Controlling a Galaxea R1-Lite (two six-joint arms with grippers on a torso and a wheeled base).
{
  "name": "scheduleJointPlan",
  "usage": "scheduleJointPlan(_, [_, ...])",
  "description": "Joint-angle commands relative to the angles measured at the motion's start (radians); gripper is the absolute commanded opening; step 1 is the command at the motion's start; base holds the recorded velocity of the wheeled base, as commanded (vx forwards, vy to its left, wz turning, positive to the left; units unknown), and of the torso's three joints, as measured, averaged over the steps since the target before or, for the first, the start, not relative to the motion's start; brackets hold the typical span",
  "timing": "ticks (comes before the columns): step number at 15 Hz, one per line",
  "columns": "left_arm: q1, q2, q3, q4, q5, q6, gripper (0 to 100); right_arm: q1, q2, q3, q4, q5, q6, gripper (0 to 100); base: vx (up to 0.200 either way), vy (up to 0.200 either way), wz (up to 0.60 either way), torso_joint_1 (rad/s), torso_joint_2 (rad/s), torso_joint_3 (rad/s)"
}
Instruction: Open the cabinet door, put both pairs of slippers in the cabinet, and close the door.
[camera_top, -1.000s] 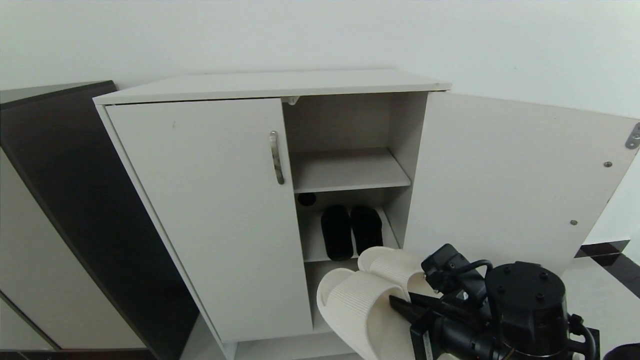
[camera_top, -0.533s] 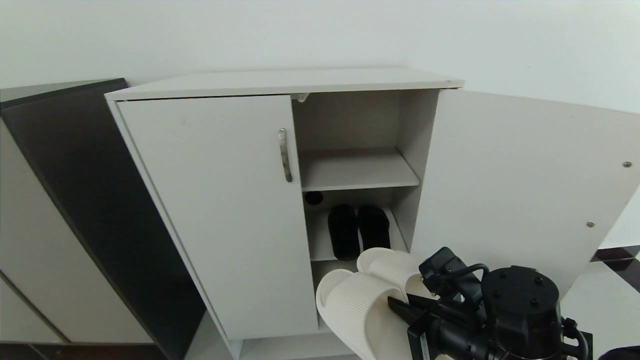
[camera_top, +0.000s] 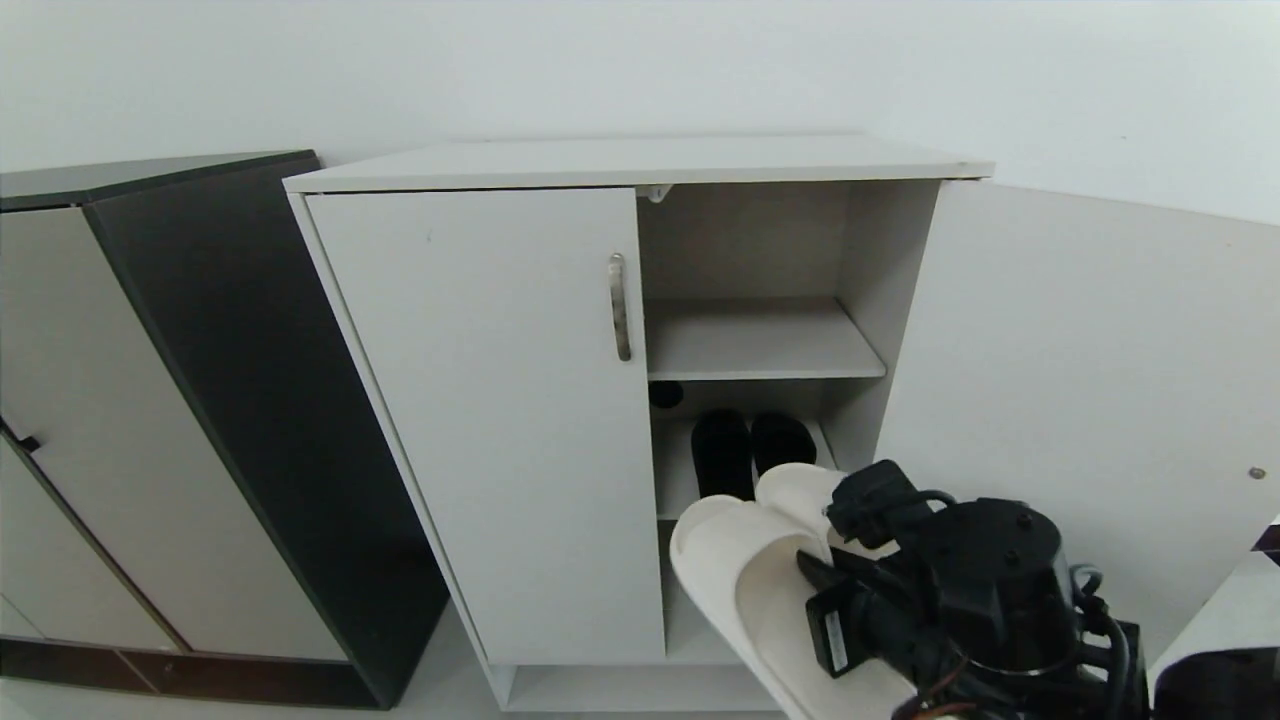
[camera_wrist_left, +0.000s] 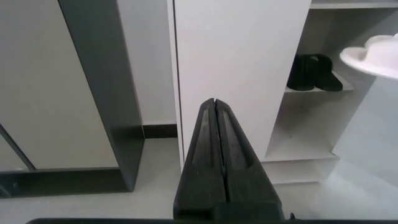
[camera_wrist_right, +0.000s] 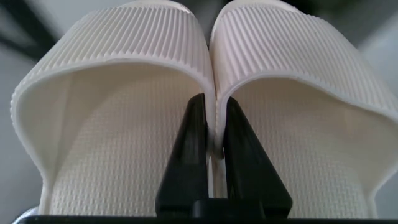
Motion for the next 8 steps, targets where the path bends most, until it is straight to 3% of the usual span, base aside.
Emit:
scheduleJointPlan(1, [0.0,0.001,0.0,0.0,0.0,0.001,0,0.016,-0.02,-0.242,0.295,-0.192,0.093,0,0.0,0.0,0.0,0.0,0.0,0.0])
scheduleJointPlan(4, [0.0,0.001,0.0,0.0,0.0,0.002,0,0.022,-0.023,-0.51,0.685,-0.267,0.306,0,0.0,0.0,0.0,0.0,0.0,0.0])
scheduleJointPlan(6, [0.0,0.001,0.0,0.001,-0.002,0.002,0,0.028,-0.021,-0.61,0.78,-0.299,0.323,0,0.0,0.0,0.0,0.0,0.0,0.0])
scheduleJointPlan(8, [0.0,0.001,0.0,0.001,-0.002,0.004,0,0.031,0.002,-0.689,0.788,-0.321,0.315,0,0.0,0.0,0.0,0.0,0.0,0.0])
